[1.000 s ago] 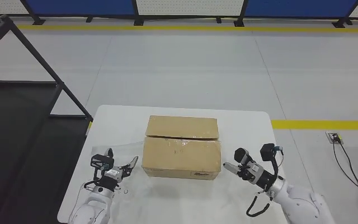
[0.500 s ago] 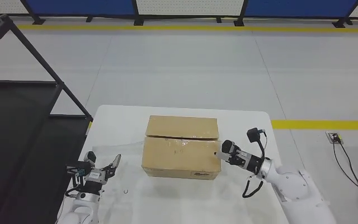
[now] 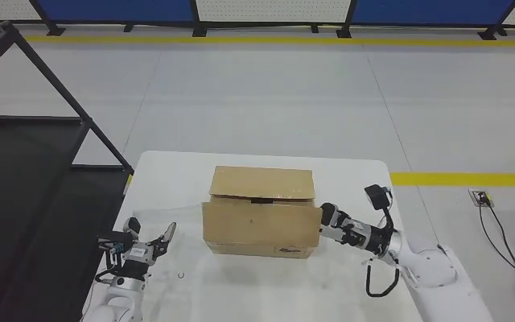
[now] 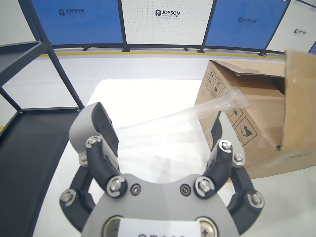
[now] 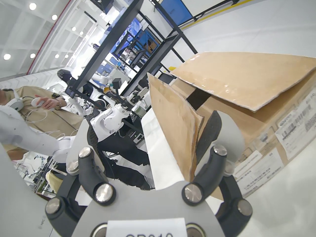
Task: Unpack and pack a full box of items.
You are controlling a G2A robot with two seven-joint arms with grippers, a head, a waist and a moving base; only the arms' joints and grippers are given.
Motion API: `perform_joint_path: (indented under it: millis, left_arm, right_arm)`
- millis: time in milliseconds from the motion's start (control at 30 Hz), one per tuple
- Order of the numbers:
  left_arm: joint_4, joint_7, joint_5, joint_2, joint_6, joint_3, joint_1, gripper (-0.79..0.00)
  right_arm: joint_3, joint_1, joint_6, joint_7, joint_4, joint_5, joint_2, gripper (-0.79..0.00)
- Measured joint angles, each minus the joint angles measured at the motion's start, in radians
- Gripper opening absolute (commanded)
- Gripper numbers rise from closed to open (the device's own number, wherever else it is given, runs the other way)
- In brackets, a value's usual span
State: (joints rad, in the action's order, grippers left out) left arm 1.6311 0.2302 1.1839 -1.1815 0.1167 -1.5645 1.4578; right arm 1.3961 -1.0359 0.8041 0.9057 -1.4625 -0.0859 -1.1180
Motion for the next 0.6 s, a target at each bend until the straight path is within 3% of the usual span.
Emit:
perform_joint_path:
  millis: [100, 300, 600]
  left_arm:
    - [0.008, 0.002, -0.001, -0.002, -0.001, 0.004, -0.001, 0.000]
    - [0.039, 0.013, -0.007, -0.003, 0.039, 0.009, 0.004, 0.000]
    - [0.086, 0.053, 0.085, 0.010, 0.227, 0.001, 0.045, 0.000]
  right_arm:
    - [0.024, -0.045, 0.051, 0.058, -0.058, -0.037, 0.015, 0.000]
    - [0.033, -0.154, 0.087, 0.023, -0.204, -0.011, 0.059, 0.000]
    - [-0.030, -0.217, 0.172, -0.062, -0.244, 0.147, 0.146, 0.000]
